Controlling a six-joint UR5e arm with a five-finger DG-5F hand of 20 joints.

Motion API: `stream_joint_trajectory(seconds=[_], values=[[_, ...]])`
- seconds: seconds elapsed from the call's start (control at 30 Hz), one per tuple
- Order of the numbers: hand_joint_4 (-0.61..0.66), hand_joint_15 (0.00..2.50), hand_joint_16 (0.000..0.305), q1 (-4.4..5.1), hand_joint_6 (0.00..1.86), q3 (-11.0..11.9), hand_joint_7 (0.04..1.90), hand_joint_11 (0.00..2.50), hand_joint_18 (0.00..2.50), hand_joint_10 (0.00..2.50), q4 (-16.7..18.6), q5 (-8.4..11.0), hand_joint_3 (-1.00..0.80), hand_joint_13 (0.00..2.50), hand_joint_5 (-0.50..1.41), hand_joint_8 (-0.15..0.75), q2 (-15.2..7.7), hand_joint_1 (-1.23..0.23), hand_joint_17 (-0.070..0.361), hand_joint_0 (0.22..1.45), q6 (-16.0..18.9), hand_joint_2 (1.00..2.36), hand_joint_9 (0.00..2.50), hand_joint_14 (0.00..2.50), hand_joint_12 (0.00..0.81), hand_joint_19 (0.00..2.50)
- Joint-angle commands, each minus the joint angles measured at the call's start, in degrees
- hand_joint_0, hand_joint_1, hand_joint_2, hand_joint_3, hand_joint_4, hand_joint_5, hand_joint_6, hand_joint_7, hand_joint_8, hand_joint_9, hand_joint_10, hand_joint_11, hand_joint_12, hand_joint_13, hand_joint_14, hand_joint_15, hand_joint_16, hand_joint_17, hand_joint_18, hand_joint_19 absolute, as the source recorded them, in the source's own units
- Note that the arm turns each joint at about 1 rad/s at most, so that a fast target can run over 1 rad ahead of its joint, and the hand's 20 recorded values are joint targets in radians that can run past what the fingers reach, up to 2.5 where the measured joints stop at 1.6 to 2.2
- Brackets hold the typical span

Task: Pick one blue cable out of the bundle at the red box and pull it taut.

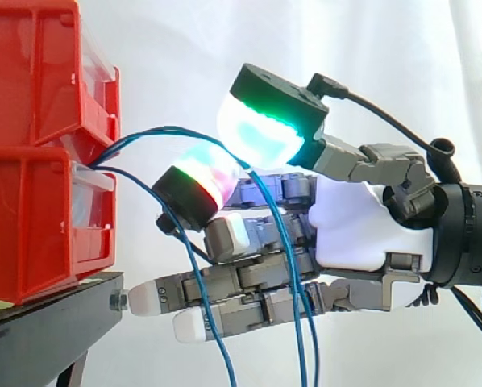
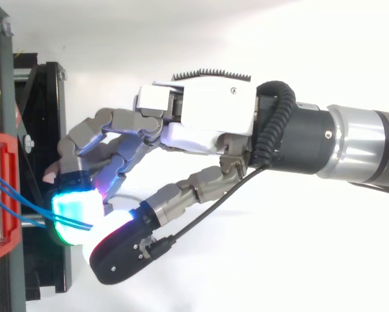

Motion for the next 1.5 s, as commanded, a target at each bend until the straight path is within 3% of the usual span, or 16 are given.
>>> stream_joint_trajectory(seconds=[0.0,0.23,0.53,0.73,0.77,1.07,1.27,1.47], values=[[0.02,0.18,0.052,0.01,0.91,0.0,1.14,0.93,0.5,0.01,-0.12,0.06,-0.26,0.47,-0.09,0.38,0.0,-0.9,0.116,0.64,-0.03,1.02,0.94,0.01,0.362,0.16],[-0.04,0.17,0.052,0.01,0.92,0.0,1.13,0.93,0.51,0.01,-0.12,-0.03,-0.28,0.47,-0.1,0.379,0.0,-0.92,0.117,0.71,0.06,1.01,0.92,0.01,0.366,0.13],[-0.16,0.11,0.051,0.01,0.94,0.0,1.21,0.9,0.46,0.01,-0.12,0.06,-0.5,0.39,-0.14,0.322,0.0,-0.98,0.116,0.83,0.23,1.0,0.83,0.0,0.358,0.05],[-0.14,0.08,0.051,0.01,0.94,0.0,1.13,0.84,0.44,0.01,-0.12,0.06,-0.5,0.33,-0.17,0.276,0.0,-0.98,0.114,0.84,0.41,1.0,0.74,0.0,0.346,0.0],[-0.13,0.06,0.051,0.01,0.94,0.0,1.04,0.83,0.44,0.01,-0.12,0.06,-0.5,0.31,-0.18,0.266,0.0,-0.98,0.114,0.84,0.41,1.0,0.71,0.0,0.347,0.0],[-0.05,0.04,0.053,0.01,0.94,0.0,0.87,0.81,0.39,0.01,-0.12,0.06,-0.5,0.22,-0.24,0.245,0.0,-1.04,0.118,0.73,0.41,1.0,0.56,0.0,0.355,0.0],[0.01,0.05,0.053,0.01,0.93,0.0,0.87,0.82,0.38,0.01,-0.12,0.06,-0.5,0.23,-0.23,0.259,0.0,-1.02,0.119,0.63,0.41,1.0,0.58,0.0,0.362,0.0],[0.13,0.1,0.059,0.1,0.9,0.0,0.91,0.86,0.42,0.01,-0.12,0.06,-0.5,0.29,-0.17,0.365,0.0,-0.82,0.132,0.5,0.41,1.0,0.78,0.0,0.394,0.09]])
